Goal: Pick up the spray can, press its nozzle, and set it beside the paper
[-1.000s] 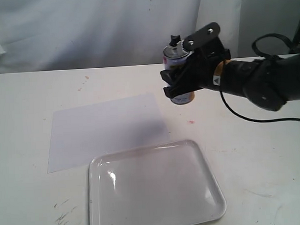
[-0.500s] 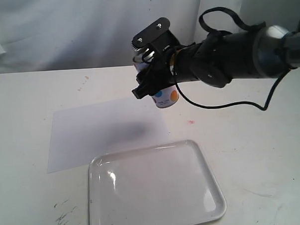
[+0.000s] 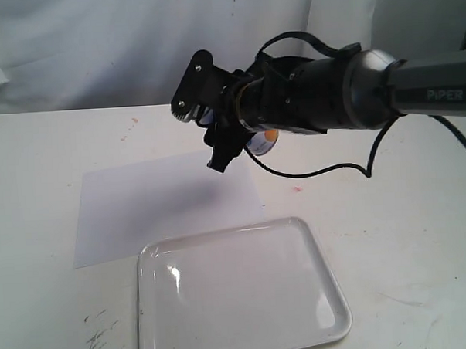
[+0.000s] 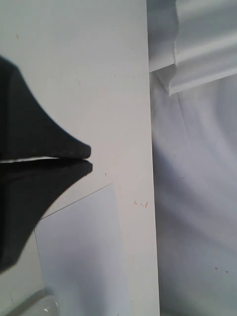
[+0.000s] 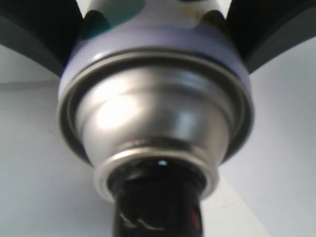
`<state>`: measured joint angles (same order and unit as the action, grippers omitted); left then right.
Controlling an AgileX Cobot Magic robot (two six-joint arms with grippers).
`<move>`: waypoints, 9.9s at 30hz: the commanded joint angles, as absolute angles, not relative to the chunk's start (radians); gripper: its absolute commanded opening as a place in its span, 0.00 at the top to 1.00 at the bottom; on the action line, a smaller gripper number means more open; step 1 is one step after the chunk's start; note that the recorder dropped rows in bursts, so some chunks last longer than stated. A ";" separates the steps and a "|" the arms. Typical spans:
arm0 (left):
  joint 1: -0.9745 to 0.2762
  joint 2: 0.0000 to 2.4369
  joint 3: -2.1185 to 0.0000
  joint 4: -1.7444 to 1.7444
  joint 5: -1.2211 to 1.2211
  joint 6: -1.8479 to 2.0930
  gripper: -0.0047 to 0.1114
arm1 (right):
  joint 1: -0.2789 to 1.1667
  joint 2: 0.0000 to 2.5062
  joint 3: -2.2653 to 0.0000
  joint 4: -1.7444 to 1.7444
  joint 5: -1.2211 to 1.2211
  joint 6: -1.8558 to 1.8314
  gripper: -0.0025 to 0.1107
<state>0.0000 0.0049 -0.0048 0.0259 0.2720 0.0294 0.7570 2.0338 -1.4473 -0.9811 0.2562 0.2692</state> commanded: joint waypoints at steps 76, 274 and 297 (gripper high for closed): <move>0.000 0.899 -0.597 -0.076 0.101 -0.186 0.96 | 0.855 2.166 -1.505 -1.446 0.394 0.791 0.98; -0.143 0.653 -0.465 -0.947 0.243 0.761 0.96 | 0.753 1.674 -0.744 -0.708 -0.344 0.645 0.98; -0.143 0.653 -0.465 -0.947 0.299 0.763 0.96 | 0.778 1.712 -0.715 -0.697 -0.283 0.530 0.98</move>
<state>-0.1364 0.6577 -0.4675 -0.9463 0.2958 0.7616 0.7761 1.7187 -0.7159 -0.7072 -0.2566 0.5492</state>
